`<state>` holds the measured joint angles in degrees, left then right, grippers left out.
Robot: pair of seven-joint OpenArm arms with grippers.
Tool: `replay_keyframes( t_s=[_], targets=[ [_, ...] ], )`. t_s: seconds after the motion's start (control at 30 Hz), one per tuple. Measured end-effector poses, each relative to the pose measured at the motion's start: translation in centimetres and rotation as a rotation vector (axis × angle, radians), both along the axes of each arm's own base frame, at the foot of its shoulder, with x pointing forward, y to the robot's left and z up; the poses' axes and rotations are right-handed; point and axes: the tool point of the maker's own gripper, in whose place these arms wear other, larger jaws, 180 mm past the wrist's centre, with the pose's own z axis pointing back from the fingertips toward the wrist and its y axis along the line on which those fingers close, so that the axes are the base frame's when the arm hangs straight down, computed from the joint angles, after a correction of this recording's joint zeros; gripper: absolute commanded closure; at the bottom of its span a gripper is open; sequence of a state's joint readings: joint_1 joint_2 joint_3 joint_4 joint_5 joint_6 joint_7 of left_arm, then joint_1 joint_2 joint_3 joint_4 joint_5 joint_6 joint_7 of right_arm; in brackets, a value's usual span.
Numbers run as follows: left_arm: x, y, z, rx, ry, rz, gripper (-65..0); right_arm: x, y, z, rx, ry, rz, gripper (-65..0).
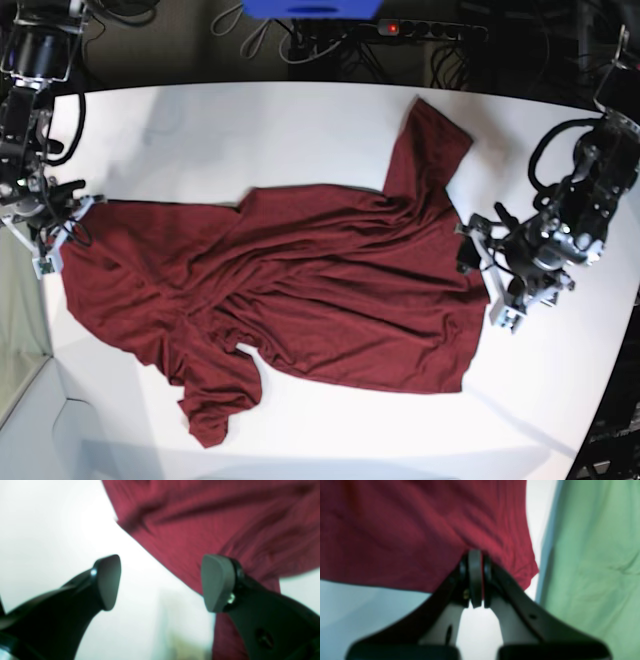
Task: Layout the t-shirt on the table in an organized manner, then fold the t-shirt properly
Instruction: 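Grasp the shirt sides with both grippers and pull them apart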
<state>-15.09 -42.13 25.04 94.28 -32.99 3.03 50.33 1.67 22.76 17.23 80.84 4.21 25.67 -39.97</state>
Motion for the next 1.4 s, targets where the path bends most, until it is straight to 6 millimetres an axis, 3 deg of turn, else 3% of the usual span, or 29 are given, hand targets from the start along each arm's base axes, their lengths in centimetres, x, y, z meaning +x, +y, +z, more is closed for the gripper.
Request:
replay_keyframes(
  t_s=[0.07,0.17,0.37,0.43,0.67,0.83,1.03,1.17,1.3,1.4],
  targets=[
    [-0.2,0.5,-1.7,-0.002,0.046,0.037,-48.4,0.2,0.7,0.8,0.0,-0.016,0.011,0.0],
    [-0.8,-0.9,-4.5,-0.04,0.113,0.066,-46.5,0.0,1.4,0.9,-0.001,-0.007,0.013,0.0],
    [-0.3,-0.1,-8.7,0.071,0.128,0.126,-21.3,-0.1,1.6,1.1,-0.005,-0.005,0.019,0.0],
    [0.4,-0.1,-9.1,0.106,0.102,0.125,-20.5,-0.1,1.9,1.0,0.001,-0.005,0.021,0.0],
    [2.9,2.1,-9.6,0.187,-0.041,0.126,-21.7,-1.5,2.0,-0.3,0.008,0.026,0.023,0.0],
    [4.1,4.4,-9.6,0.22,-0.077,0.155,-21.7,-2.0,3.5,-2.2,0.051,0.064,0.034,0.0],
    [5.7,9.2,-9.1,0.287,-0.098,0.217,-21.7,-2.5,2.7,-3.6,0.057,0.111,0.007,0.0],
    [5.8,12.5,-8.3,0.335,-0.066,0.266,-21.7,-1.8,2.7,-3.2,0.06,0.077,0.015,0.0],
    [5.9,13.3,-7.6,0.338,-0.053,0.276,-21.7,-1.8,2.8,-3.1,0.06,0.076,0.016,0.0],
    [7.5,12.4,-5.0,0.328,-0.123,0.249,-21.7,-1.8,2.7,-3.1,0.06,0.08,0.014,0.0]
  ],
)
